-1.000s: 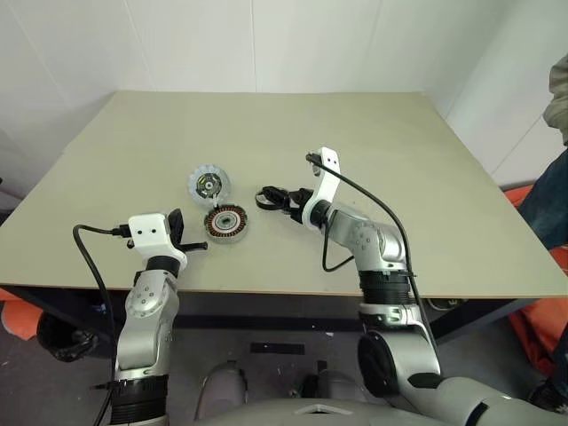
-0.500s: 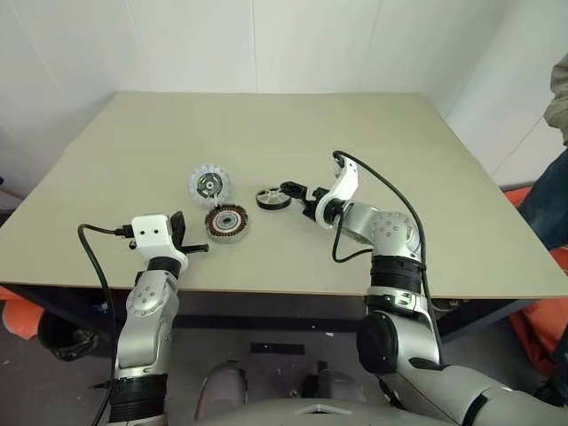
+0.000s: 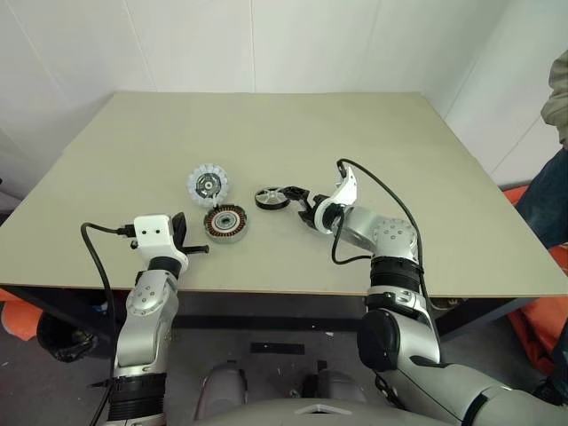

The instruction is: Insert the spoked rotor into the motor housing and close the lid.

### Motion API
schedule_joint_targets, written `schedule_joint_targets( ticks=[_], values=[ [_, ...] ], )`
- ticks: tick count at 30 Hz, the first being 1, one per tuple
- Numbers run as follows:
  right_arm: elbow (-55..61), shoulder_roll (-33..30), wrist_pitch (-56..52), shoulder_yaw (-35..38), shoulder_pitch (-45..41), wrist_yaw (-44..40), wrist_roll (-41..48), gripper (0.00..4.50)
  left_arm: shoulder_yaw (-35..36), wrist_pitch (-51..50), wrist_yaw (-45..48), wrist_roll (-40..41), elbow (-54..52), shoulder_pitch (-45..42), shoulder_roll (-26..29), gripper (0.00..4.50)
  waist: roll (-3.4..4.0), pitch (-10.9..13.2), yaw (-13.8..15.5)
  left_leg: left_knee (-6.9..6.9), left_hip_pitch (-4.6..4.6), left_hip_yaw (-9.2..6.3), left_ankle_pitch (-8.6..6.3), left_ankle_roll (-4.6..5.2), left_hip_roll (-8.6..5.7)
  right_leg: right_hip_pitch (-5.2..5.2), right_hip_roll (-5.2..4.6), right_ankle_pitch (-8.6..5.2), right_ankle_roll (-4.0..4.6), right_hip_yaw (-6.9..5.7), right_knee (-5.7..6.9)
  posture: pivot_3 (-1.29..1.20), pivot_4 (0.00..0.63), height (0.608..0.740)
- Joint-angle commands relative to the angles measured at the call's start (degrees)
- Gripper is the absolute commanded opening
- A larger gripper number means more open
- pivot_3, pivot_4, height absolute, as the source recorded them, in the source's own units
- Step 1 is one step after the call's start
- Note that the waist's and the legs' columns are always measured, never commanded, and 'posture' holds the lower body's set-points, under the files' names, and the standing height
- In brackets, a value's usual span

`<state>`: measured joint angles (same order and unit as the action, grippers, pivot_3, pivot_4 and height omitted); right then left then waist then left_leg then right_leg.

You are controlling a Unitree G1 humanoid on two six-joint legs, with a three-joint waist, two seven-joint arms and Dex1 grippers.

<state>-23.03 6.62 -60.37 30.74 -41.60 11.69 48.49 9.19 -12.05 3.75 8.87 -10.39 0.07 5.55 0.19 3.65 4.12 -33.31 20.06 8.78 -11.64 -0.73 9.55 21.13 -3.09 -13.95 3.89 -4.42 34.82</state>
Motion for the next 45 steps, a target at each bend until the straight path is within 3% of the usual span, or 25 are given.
schedule_joint_targets(
  ticks=[1, 15, 18, 24, 29, 38, 45],
  values=[
    [-1.76, 6.80, 2.98, -0.60, -4.93, 0.08, 2.99, 4.46, -0.21, -0.01, 0.30, 0.02, -0.89, -1.23, 0.53, 0.00, 0.00, 0.00, 0.01, 0.00, 0.00, 0.00, 0.00, 0.00, 0.00, 0.00, 0.00, 0.00, 0.00, 0.00, 0.00, 0.00, 0.000, 0.740],
    [-10.89, 6.27, 11.42, -1.98, -8.59, -2.77, 5.77, 4.46, -0.44, -0.32, 0.80, 0.05, -0.60, -1.78, 0.73, 0.00, 0.00, 0.00, -0.03, -0.01, 0.05, 0.01, 0.00, 0.00, 0.01, 0.03, 0.00, 0.00, 0.02, -0.01, 0.01, 0.00, 0.000, 0.740],
    [-11.24, 6.36, 11.88, -2.34, -8.90, -3.12, 6.67, 3.84, -0.51, -0.37, 0.94, 0.02, -0.46, -1.84, 0.75, 0.00, 0.00, 0.00, -0.02, -0.01, 0.07, 0.01, 0.00, 0.00, 0.00, 0.05, 0.00, 0.00, 0.02, -0.01, 0.01, 0.00, 0.000, 0.740],
    [-11.63, 6.01, 12.44, -3.24, -8.86, -3.26, 7.50, 1.70, -0.53, -0.45, 1.13, -0.01, -0.42, -1.88, 0.78, 0.00, 0.00, 0.00, -0.02, -0.01, 0.06, 0.01, 0.00, 0.00, 0.01, 0.04, 0.00, 0.00, 0.02, -0.01, 0.02, 0.00, 0.000, 0.740],
    [-11.75, 5.54, 12.83, -3.52, -8.83, -3.07, 7.58, 0.22, -0.44, -0.50, 1.16, 0.07, -0.34, -2.05, 0.79, 0.00, 0.00, 0.00, -0.02, -0.01, 0.06, 0.01, 0.00, 0.00, 0.01, 0.04, 0.00, 0.00, 0.03, -0.01, 0.02, 0.00, 0.000, 0.740],
    [-11.41, 4.64, 13.54, -4.66, -8.00, -2.94, 7.25, 0.22, -0.36, -0.63, 1.44, 0.27, 0.27, -2.65, 0.91, 0.00, 0.00, 0.00, -0.01, -0.02, 0.05, 0.01, 0.00, 0.00, 0.01, 0.03, 0.00, 0.00, 0.03, -0.02, 0.02, 0.00, 0.000, 0.740],
    [-6.69, 4.68, 9.80, -4.39, -5.62, -5.45, 12.08, 0.22, -0.44, -0.81, 1.42, 0.20, 0.40, -2.84, 0.96, 0.00, 0.00, 0.00, 0.01, -0.01, 0.10, 0.01, 0.00, 0.00, 0.01, 0.07, 0.00, 0.00, 0.02, -0.02, 0.02, 0.00, 0.000, 0.740]
  ],
)
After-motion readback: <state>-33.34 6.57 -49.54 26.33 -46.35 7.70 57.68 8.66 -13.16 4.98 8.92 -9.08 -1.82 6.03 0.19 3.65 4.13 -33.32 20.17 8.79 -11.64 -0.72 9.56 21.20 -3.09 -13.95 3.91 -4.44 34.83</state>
